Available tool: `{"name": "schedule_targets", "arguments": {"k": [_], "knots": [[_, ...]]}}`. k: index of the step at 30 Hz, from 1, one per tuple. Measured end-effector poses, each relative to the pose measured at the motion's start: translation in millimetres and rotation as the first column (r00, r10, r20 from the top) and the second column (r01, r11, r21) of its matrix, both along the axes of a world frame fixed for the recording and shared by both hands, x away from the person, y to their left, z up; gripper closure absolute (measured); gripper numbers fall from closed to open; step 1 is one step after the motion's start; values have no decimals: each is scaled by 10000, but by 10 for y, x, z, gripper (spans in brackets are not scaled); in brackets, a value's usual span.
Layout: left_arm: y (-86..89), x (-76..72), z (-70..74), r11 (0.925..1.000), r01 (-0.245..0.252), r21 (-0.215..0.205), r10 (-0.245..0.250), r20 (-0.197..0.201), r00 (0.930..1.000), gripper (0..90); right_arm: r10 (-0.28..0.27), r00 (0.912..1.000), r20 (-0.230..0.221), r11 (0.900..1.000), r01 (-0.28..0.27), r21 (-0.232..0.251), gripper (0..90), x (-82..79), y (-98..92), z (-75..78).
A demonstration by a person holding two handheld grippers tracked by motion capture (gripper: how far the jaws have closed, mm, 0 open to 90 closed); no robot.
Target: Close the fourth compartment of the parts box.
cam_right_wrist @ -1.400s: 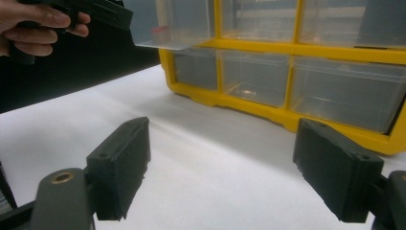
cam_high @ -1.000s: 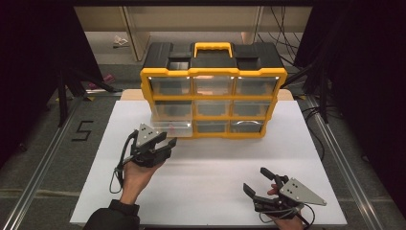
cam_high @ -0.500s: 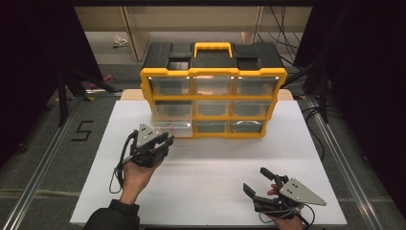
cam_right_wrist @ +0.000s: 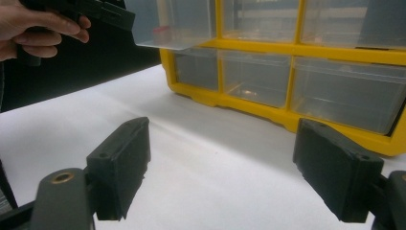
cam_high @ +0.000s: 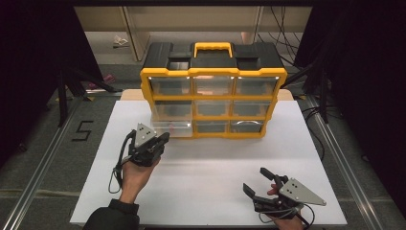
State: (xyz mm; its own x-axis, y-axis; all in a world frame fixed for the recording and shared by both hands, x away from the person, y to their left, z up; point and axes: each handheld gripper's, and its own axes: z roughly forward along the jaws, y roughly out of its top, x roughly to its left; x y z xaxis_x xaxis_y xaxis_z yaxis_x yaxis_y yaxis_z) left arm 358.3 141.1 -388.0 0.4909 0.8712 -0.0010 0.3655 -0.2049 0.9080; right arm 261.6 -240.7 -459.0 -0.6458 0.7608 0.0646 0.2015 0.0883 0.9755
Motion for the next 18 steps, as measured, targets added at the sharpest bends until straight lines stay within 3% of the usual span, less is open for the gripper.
{"name": "schedule_targets", "arguments": {"k": [18], "knots": [[21,54,-12,10000,-25,-22,25,103,9999,895,-11,10000,1,10000,11,-8,212,1,1,-2]]}}
